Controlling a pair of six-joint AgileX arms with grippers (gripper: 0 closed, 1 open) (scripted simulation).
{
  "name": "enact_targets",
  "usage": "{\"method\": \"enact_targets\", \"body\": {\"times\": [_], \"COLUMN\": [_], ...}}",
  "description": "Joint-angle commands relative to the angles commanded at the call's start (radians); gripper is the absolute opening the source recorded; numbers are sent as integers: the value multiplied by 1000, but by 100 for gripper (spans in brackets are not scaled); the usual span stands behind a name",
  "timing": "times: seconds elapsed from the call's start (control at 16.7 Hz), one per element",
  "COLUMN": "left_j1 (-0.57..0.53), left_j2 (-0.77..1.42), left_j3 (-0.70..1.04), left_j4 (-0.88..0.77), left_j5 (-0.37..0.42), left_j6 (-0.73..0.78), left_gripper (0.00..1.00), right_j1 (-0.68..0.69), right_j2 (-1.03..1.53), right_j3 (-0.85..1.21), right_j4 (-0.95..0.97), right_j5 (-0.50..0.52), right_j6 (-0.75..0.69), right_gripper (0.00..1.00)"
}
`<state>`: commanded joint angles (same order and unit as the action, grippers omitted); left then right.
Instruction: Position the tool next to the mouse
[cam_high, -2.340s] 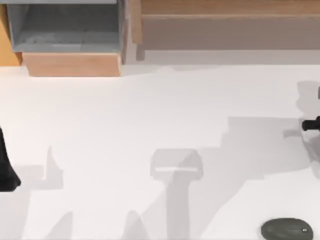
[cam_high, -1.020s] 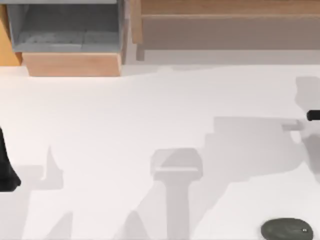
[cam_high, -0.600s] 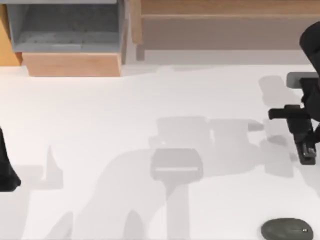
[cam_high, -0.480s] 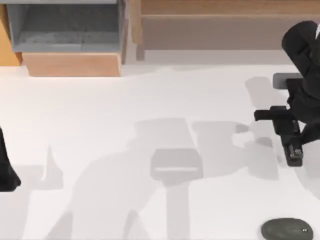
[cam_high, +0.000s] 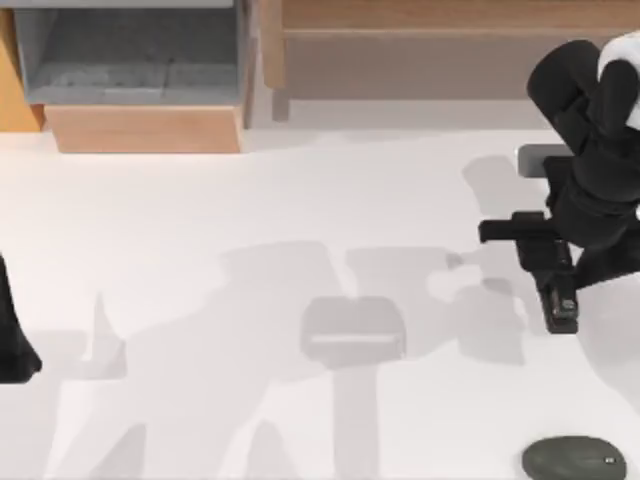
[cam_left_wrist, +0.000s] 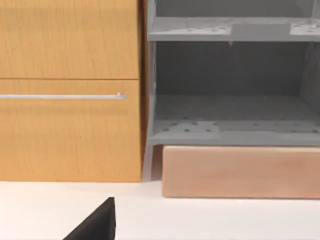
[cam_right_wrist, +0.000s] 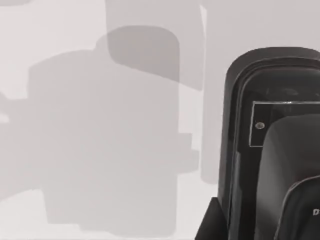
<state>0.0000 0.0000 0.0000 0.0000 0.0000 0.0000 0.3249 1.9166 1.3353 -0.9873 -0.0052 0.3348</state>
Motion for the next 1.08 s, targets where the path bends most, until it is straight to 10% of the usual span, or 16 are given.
{"method": "enact_targets", "body": {"times": [1.08], "left_j1": [0], "left_j2": [0], "left_j3": [0], "left_j4": [0], "left_j5": [0], "left_j6": [0], "left_gripper": [100], "right_j1": [-1], "right_j2": [35], "right_j3": [-12], "right_j4": [9], "right_j5": [-66], "right_j6": [8], "right_gripper": [0]}}
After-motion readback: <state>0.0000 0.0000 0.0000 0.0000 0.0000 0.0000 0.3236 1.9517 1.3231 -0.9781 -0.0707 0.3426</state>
